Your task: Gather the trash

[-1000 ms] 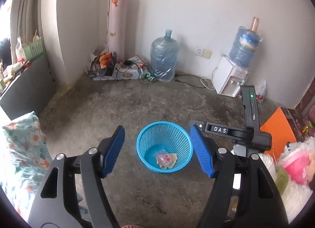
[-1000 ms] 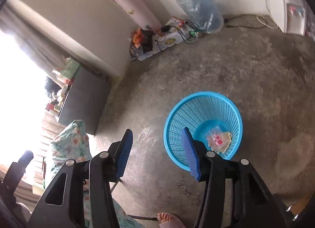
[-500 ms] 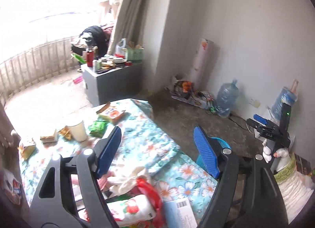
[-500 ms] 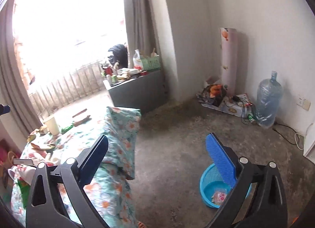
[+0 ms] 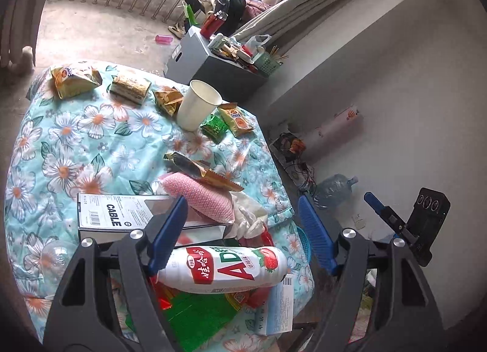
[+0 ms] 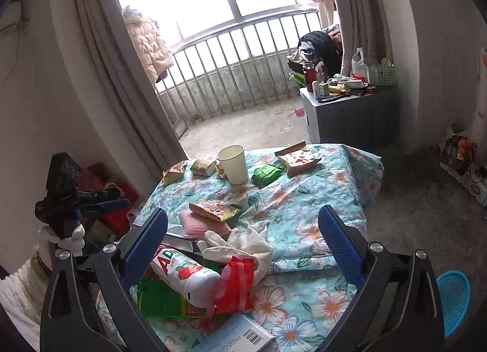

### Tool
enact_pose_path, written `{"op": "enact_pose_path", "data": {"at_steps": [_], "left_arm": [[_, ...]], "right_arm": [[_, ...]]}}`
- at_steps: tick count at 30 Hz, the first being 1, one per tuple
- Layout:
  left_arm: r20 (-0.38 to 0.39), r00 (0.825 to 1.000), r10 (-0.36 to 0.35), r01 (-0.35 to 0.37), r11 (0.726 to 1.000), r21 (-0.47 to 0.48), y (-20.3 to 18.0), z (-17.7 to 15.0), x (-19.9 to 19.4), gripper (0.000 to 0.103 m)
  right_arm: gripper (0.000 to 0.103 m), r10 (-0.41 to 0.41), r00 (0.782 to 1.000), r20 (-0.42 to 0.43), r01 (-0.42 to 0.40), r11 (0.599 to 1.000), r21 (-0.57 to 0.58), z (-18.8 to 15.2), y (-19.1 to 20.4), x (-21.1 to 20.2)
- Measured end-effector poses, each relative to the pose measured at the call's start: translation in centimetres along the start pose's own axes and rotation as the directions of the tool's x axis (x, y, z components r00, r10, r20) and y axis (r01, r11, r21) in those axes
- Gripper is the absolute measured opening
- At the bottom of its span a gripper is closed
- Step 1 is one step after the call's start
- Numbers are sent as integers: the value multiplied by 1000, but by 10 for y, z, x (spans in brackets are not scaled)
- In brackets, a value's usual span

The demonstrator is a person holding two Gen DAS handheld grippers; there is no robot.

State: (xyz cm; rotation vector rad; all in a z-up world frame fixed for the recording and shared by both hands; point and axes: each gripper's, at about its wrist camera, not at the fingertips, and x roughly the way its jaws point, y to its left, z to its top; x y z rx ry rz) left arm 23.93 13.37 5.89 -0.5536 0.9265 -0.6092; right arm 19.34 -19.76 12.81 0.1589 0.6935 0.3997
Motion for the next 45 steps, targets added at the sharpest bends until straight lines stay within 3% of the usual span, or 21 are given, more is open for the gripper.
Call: {"op": "enact_pose_path", "data": {"at_steps": [6,13,18,19,21,24,34,45], "left_arm": [[-47,996,-77,71,992,-106,39,5,25,66],[-94,994,-55,36,981,-192,69,13,53,62],[-106,993,-56,32,976,-216,75,15,62,61],[-111,992,-58,32,976,-217,75,16,64,61],[-126,991,-55,26,975,-219,74,16,69,61],[-145,989,-31,-3,973,-229,73,17,78,61],[-218,976,27,-97,945,-314,76,24,110,61],[-283,953,111,-205,921,-331,77,26,131,61]], "right_arm": [[81,52,989,-139,-73,986,-149,14,53,90],[65,7,961,-276,-94,949,-301,7,74,168],[45,-18,934,-358,-100,946,-307,-3,67,201],[42,-17,929,-371,-102,949,-297,-5,64,206],[26,1,920,-391,-110,960,-256,-7,55,211],[15,42,922,-384,-120,976,-183,-6,40,210],[11,119,943,-311,-95,991,91,-4,-22,200],[10,174,945,-275,-119,971,207,-17,-58,194]]}}
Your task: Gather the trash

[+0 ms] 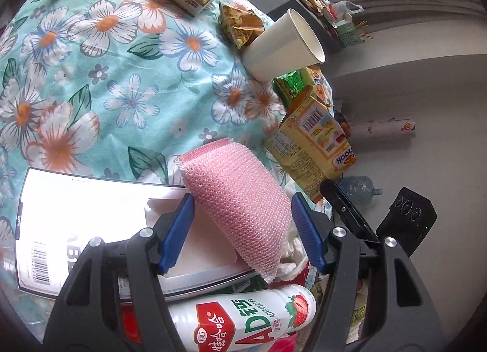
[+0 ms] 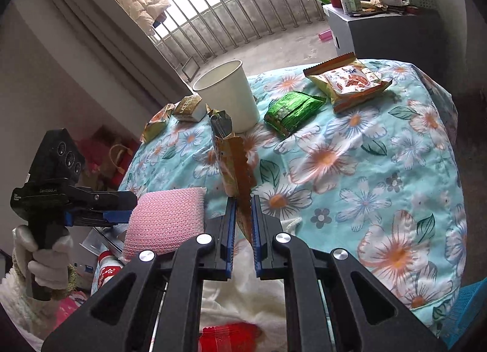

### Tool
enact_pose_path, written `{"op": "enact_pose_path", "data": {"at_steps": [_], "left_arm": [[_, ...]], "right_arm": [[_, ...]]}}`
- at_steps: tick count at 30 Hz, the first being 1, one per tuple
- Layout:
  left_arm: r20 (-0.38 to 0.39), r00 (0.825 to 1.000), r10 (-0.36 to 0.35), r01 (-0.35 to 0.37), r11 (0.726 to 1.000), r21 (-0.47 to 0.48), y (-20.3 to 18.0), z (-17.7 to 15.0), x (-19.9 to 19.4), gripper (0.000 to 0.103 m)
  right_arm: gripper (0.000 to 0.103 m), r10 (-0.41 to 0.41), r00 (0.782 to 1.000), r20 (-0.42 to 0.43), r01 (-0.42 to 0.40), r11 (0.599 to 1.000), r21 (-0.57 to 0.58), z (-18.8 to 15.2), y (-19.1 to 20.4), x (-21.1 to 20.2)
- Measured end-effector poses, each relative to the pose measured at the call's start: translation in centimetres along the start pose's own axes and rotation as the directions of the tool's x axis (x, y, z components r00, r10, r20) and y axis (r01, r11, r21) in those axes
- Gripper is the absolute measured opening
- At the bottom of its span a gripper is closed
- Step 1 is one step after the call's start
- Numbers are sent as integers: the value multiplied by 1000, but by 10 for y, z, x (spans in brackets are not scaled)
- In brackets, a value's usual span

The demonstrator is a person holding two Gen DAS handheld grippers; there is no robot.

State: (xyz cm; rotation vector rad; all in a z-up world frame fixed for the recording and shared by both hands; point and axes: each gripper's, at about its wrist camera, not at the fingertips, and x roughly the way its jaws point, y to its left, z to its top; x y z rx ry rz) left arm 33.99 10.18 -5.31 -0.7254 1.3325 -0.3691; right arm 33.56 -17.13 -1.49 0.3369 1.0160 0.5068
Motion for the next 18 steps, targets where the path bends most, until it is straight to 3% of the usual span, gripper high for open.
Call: {"op": "enact_pose_path", "data": {"at_steps": [2,7,18], "left_arm": [[-5,1000,13,-13,1000,1,-1,1,3,61],[-22,998,54,-53,998,28,-7,1,13,43],[74,995,64,-73,989,127,-33,-4,-1,34]], "right_arm": [[11,15,1000,6,-16,1000,18,-1,-5,0],[11,43,999,20,-44,998,50,-5,-14,-1],[7,65,994,85,-72,994,85,-8,-26,-22]]}}
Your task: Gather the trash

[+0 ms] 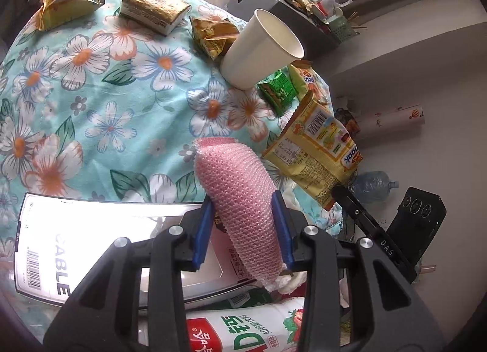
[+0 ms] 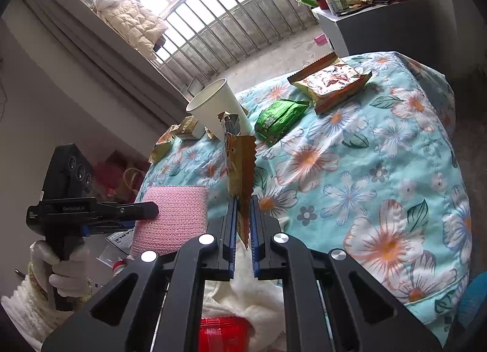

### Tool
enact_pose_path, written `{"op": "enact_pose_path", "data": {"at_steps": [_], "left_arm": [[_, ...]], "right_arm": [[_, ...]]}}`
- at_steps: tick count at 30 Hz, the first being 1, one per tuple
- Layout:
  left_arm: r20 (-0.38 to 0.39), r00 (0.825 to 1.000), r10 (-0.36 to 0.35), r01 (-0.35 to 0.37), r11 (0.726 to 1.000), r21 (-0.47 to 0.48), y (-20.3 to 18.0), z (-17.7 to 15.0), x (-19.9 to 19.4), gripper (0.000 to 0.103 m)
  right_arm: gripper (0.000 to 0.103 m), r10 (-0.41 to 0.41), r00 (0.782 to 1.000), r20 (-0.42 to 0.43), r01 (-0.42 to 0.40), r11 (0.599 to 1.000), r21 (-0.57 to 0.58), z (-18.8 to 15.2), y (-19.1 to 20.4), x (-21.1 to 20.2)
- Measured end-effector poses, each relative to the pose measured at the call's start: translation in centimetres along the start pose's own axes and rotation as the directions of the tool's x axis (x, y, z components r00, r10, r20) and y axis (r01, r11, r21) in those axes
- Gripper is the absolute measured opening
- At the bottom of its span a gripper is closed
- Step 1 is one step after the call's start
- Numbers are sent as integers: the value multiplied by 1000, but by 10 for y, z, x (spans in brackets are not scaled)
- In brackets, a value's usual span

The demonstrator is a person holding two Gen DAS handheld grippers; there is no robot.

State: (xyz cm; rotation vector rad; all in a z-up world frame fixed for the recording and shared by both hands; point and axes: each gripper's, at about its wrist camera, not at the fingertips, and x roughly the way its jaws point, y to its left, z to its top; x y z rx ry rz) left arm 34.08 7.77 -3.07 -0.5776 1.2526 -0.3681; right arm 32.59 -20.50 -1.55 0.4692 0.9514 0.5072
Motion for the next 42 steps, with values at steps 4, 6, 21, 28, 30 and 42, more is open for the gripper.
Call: {"op": "enact_pose_path", "data": {"at_steps": [4,6,21,28,30,42], "left_arm": [[45,999,5,-8,998,64,-17,-5,-13,34],[66,998,13,-20,995,100,-27,-10,-18,34],[254,967,10,-100,935,340,-103,-62,-75,30],[276,960,-47,-72,911,406,-128,-91,-99,30],[277,959,-63,-61,907,417,-133,-98,-105,30],[227,959,-168,47,888,457,-121,-137,-118,30]], "right_arm": [[6,-5,1000,31,4,1000,4,-1,-1,-17],[6,-10,999,52,10,1000,2,-1,0,-27],[5,-77,978,196,80,997,-10,-29,11,-139],[5,-136,961,242,142,990,-10,-48,17,-184],[6,-157,961,227,160,987,5,-57,15,-187],[52,26,997,-69,9,890,455,-128,-81,-87]]}}
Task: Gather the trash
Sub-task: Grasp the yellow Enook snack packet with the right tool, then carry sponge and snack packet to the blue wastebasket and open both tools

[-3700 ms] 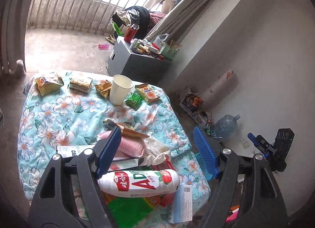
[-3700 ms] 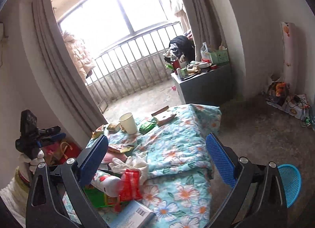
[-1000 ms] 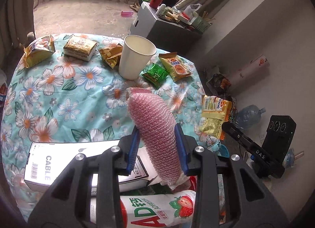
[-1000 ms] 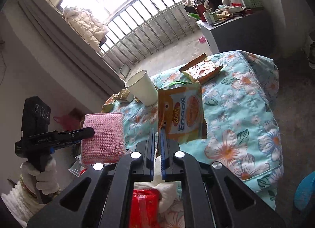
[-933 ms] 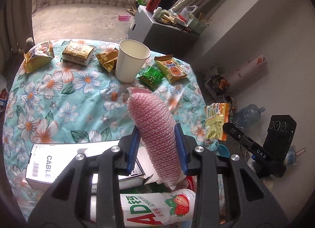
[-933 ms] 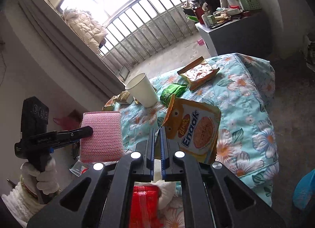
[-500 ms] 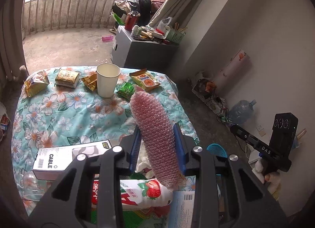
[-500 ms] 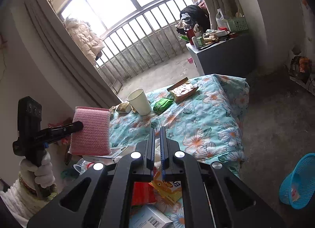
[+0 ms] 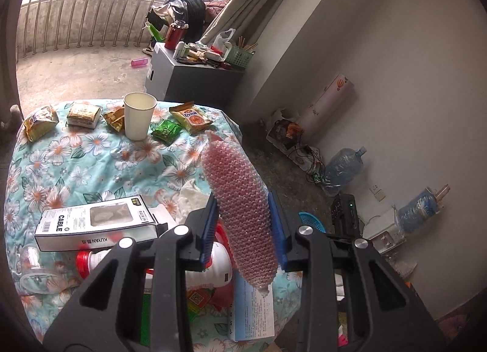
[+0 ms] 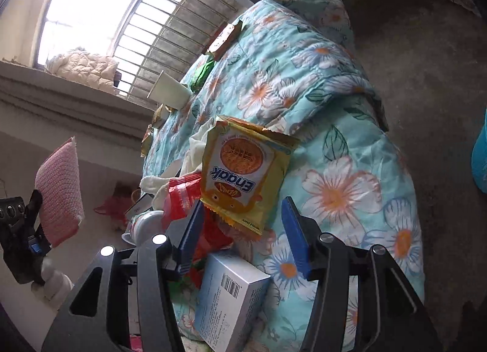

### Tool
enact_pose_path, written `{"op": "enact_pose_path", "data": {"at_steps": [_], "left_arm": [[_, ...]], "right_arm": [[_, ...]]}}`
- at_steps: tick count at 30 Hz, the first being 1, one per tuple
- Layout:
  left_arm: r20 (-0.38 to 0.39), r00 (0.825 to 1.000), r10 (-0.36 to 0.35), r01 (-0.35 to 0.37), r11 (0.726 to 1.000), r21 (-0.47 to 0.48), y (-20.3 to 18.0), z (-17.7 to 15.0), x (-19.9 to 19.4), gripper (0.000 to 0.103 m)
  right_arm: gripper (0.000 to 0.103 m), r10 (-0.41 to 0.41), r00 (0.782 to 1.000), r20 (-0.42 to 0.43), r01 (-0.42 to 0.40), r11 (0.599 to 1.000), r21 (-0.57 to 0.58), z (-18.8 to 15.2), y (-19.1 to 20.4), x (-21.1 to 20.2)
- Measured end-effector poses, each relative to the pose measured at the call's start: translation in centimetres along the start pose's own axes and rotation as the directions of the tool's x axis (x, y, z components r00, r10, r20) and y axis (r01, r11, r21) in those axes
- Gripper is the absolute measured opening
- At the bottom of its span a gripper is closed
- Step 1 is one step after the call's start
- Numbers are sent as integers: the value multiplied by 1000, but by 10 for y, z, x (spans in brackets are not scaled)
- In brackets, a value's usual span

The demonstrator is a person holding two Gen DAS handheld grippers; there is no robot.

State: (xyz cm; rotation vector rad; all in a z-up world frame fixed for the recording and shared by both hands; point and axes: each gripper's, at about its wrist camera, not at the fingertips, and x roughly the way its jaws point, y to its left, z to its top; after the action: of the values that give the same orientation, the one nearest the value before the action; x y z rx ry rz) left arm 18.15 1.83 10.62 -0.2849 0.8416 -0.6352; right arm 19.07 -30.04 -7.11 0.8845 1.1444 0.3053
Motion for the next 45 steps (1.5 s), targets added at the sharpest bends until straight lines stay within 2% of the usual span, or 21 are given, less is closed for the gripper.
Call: {"op": "enact_pose_path", "data": {"at_steps": [3,5,7,9,10,12,14,20,28,32,37,41,45], "left_arm": [[-12,1000,-10,10,1000,-23,8,-7,0,30],[-16,1000,-14,14,999,-33,13,-11,0,30],[-17,1000,-15,14,999,-37,17,-13,-2,30],[-12,1000,-9,8,999,-37,21,-14,-4,30],[-11,1000,-5,5,999,-39,22,-15,-5,30],[-7,1000,0,-1,999,-44,25,-16,-8,30],[-4,1000,3,-3,999,-46,26,-17,-11,30],[9,1000,10,-9,999,-35,21,-16,-18,30],[11,1000,0,0,1000,15,-10,-12,-8,30],[-19,1000,-24,25,998,61,-42,-8,15,30],[-84,994,-62,74,987,143,-98,-6,64,30],[-176,981,-77,115,969,217,-153,-13,126,30],[-265,963,-56,135,947,292,-210,-30,201,30]], "right_arm": [[52,-12,1000,-14,13,998,54,9,-10,26],[51,22,1000,-1,-22,996,81,14,-12,36],[51,17,1000,11,-18,996,88,19,-7,42],[37,-15,1000,18,13,996,90,19,-3,48],[34,-27,999,21,24,995,95,19,-1,50],[19,-36,999,31,32,994,107,18,-2,50],[12,-27,999,40,22,992,124,17,-4,49],[6,9,996,93,-20,993,116,11,-5,24],[5,32,975,222,-43,998,47,9,-3,-48],[5,3,951,309,-18,999,48,8,-25,-96],[5,-79,904,420,27,991,128,3,-82,-163],[5,-179,855,486,66,969,240,-4,-140,-212],[5,-288,805,519,101,928,358,-12,-200,-246]]}}
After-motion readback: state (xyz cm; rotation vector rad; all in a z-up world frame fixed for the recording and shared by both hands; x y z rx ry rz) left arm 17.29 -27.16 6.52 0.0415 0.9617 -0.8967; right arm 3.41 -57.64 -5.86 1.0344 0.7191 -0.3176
